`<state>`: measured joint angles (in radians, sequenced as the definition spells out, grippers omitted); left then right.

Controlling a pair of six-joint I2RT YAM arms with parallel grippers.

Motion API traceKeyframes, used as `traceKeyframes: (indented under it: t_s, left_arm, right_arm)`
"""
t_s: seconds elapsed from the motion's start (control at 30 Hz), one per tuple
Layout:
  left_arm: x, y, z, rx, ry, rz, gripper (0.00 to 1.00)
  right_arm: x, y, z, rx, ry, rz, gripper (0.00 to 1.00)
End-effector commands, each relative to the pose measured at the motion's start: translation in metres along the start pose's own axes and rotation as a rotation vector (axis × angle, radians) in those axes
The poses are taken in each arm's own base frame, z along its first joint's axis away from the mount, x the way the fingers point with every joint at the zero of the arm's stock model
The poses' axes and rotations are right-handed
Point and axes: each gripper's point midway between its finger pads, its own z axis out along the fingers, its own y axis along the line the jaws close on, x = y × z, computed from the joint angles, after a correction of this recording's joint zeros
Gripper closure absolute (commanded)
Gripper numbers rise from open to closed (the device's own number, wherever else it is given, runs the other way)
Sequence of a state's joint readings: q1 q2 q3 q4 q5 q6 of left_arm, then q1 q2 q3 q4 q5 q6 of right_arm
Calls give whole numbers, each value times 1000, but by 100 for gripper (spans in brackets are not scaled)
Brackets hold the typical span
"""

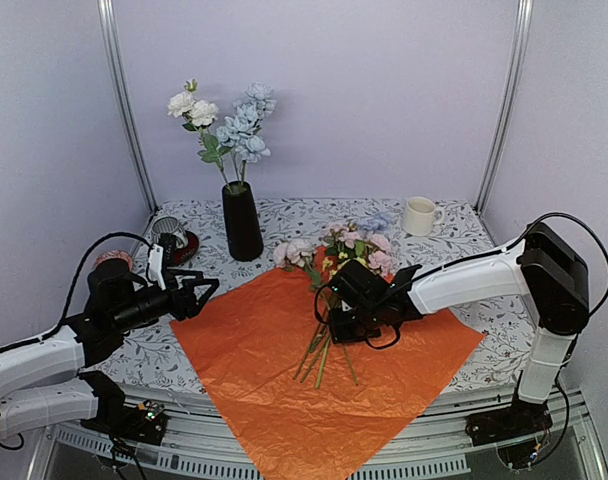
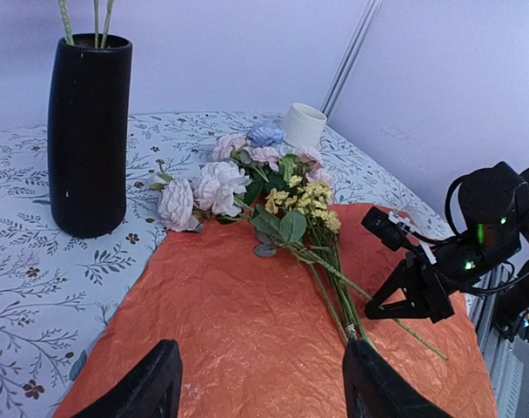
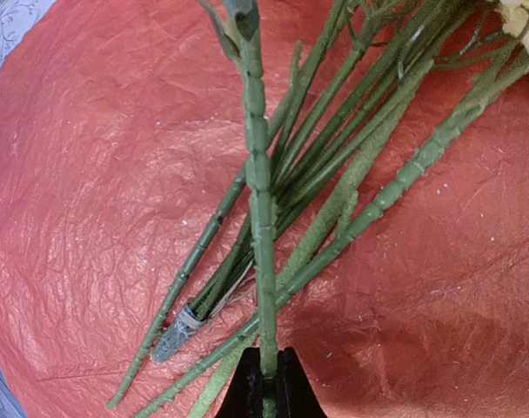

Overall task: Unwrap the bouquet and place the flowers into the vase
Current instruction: Pick up the fake flower from the flattened wrapping paper, then pass from the right arm to the left

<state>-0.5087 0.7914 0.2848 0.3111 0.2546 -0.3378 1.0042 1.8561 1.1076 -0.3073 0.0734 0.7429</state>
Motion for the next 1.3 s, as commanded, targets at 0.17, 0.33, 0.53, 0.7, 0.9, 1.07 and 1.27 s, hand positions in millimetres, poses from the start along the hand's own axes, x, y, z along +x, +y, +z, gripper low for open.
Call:
traceKeyframes:
  t_s: [0.17,0.33,0.53,0.7,0.9,1.07,1.27]
  left_arm:
    - [-17,-20,0,84,-22,-53,35]
    - [-23,-36,1,167,-37,-125,35]
    - [-36,-75,6,310,-63,-201,35]
    - [-45,-105,15,380,-66,-193,34]
    - [-53,-122,23,411,-69,-174,33]
    - [-55,-136,30,448,-70,-170,33]
    - [-63,-153,35,484,-93,-157,33]
  right_arm:
    - [-59,42,-68,-196,-269,-27,96]
    - [-71,58,-98,-308,-373,-74,96]
    - [-73,79,-131,-462,-471,-162,97]
    - [-72,97,-157,-540,-547,-234,97]
    - [-81,106,-198,-571,-710,-284,97]
    - [-77,104,-215,-636,-823,-330,97]
    - [-66,115,-217,-732,-849,-398,97]
